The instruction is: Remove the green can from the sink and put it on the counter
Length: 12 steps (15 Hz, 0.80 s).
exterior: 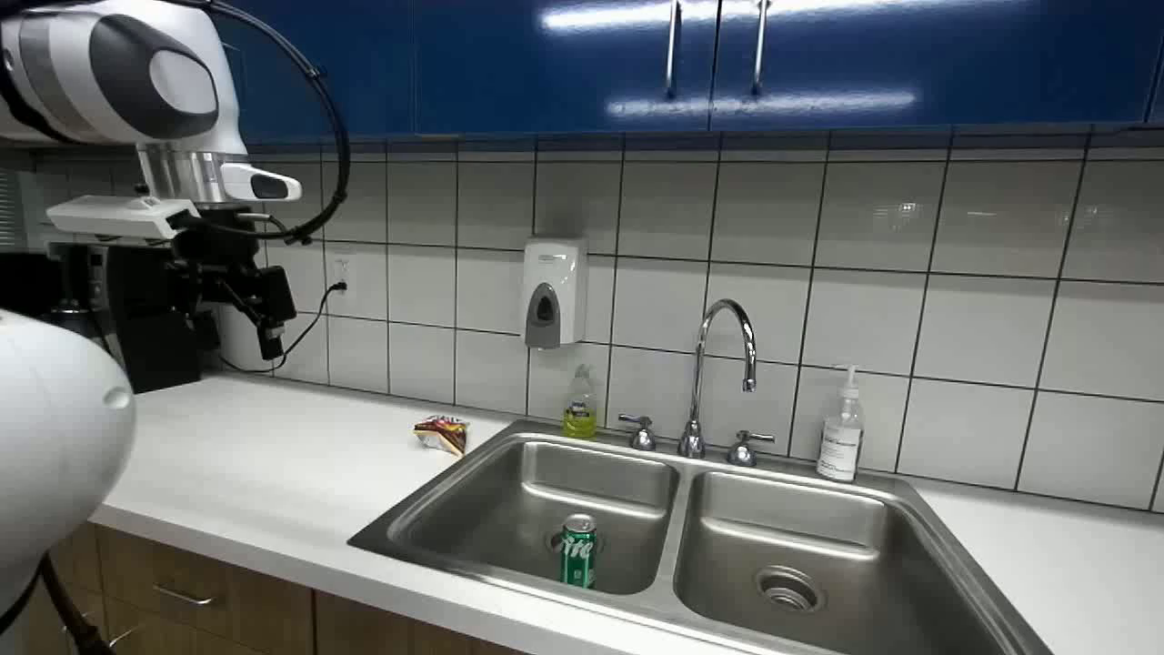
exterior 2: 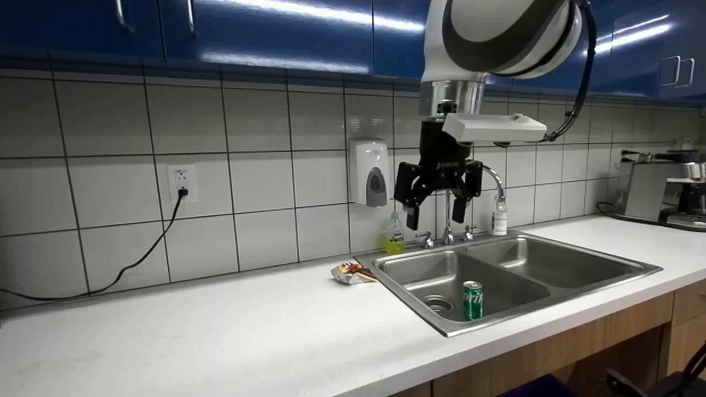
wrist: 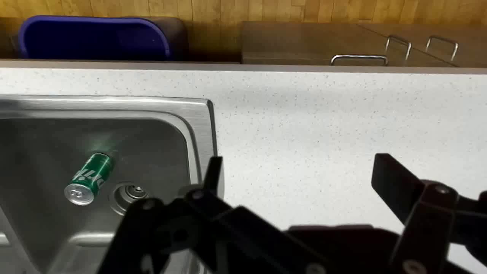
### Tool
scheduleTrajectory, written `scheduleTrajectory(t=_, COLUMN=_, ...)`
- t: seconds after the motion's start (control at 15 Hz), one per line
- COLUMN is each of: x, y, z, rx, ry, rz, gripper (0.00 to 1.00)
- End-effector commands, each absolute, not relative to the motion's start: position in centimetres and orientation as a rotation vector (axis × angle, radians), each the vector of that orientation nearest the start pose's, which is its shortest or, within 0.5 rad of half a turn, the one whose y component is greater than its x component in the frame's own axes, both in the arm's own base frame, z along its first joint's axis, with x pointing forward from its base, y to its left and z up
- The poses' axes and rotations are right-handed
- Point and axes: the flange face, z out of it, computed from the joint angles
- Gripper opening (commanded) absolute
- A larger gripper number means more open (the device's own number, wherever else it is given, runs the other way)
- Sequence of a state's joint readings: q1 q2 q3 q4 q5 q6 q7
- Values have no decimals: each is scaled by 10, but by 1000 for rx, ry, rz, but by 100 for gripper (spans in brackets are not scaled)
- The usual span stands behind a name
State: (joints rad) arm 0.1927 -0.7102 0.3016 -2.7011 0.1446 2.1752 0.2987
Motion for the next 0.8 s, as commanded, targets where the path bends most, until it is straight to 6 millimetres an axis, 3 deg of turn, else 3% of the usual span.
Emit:
scheduleTrajectory(t=0.0, x=308, y=169, z=445, rx=-3133, ry=-109, rz=-281, gripper=100)
scheduleTrajectory(t=0.4, x=321, y=151, z=437, rx=-3169, ry=-182, rz=-256, gripper=100)
scheduleTrajectory(t=0.73, x=338, y=112, z=432, rx=-3169, ry=-76, rz=-198, gripper=100)
